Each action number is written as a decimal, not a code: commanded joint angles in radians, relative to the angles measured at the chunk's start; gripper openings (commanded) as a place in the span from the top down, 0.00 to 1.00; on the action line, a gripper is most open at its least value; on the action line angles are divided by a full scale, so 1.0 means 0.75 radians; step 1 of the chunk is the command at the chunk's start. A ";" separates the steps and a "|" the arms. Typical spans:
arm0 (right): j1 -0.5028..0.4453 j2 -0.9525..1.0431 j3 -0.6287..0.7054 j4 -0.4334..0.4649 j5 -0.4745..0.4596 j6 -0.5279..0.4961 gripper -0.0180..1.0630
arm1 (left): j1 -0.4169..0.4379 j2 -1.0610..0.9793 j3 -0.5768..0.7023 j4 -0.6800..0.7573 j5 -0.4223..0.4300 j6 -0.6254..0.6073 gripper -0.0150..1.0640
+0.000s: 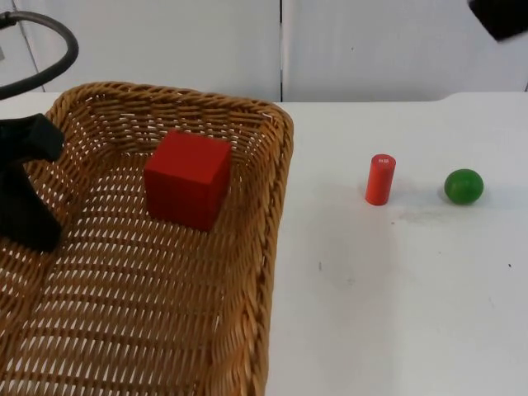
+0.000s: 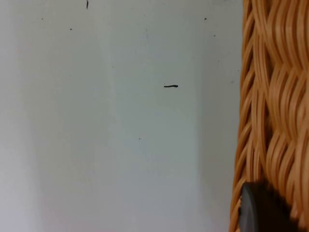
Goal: Pick up the basket with the left hand and place the object to the left of the red cylinder into the basket with the right hand.
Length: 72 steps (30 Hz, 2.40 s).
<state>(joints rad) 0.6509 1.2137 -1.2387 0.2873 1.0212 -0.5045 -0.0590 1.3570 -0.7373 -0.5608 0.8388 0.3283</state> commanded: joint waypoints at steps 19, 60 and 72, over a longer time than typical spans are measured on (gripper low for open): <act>-0.002 -0.058 0.097 0.008 -0.050 0.029 0.26 | 0.003 0.077 -0.010 -0.056 -0.052 0.055 0.99; -0.002 -0.058 0.097 0.005 -0.066 0.011 0.26 | 0.219 0.891 -0.365 -0.400 -0.202 0.590 0.99; -0.002 -0.058 0.097 0.005 -0.066 0.011 0.26 | 0.219 0.891 -0.365 -0.385 -0.208 0.590 0.85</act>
<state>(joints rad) 0.6509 1.1795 -1.1733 0.2862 0.9778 -0.4893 0.1039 2.0334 -1.0021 -0.8244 0.6710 0.7657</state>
